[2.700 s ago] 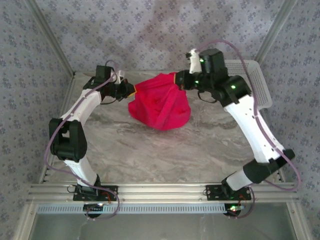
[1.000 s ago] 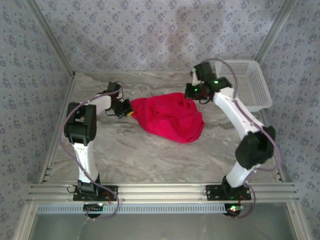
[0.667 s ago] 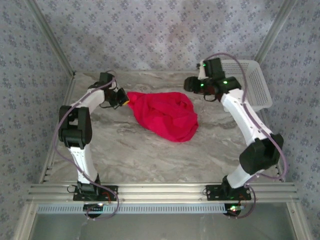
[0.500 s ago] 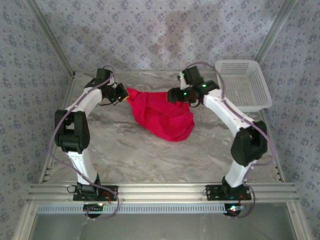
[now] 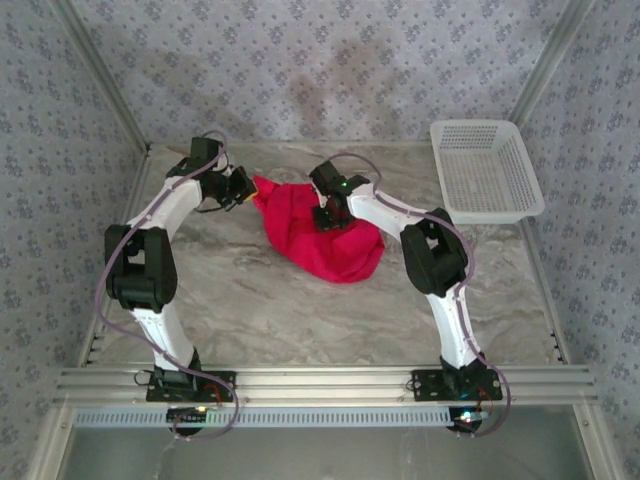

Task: Fold the inside-out t-shirt

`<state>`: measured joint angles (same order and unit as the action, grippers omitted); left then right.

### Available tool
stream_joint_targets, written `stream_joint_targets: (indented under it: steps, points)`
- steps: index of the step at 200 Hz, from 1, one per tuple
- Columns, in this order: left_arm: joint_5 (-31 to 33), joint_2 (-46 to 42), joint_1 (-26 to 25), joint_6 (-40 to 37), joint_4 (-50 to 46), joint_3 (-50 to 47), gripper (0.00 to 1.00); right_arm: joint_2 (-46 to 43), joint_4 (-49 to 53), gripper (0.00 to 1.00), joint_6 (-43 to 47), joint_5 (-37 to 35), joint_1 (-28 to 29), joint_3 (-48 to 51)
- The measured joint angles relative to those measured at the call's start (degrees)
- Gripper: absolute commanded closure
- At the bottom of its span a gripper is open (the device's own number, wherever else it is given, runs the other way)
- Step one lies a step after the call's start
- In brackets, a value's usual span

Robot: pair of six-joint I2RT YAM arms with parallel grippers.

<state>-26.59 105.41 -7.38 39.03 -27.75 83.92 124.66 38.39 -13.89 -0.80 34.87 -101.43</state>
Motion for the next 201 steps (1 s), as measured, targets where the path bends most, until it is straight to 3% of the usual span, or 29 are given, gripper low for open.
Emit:
stream_joint_targets:
  steps: [49,79,128,164,201]
  points:
    - [-0.6,-0.7,3.7,-1.1,-4.8,2.2,1.0,-6.0,7.2,1.0,1.0,-1.0,-2.7,-7.3]
    - [-1.4,-3.1,8.7,-1.6,-7.2,6.7,1.0,-19.8,8.5,1.0,0.5,1.1,-7.5,-11.3]
    - [-6.8,-11.1,18.1,-0.9,-6.9,9.8,1.0,-41.2,8.0,1.0,-4.2,8.5,-21.3,-13.6]
    - [-10.3,-13.9,18.9,0.5,-3.0,6.6,1.0,-44.0,6.2,1.0,-6.9,12.2,-22.1,-5.9]
    - [-9.2,-9.4,16.3,0.1,-2.3,1.7,0.99,-38.4,4.2,1.0,-10.4,12.6,-22.3,5.8]
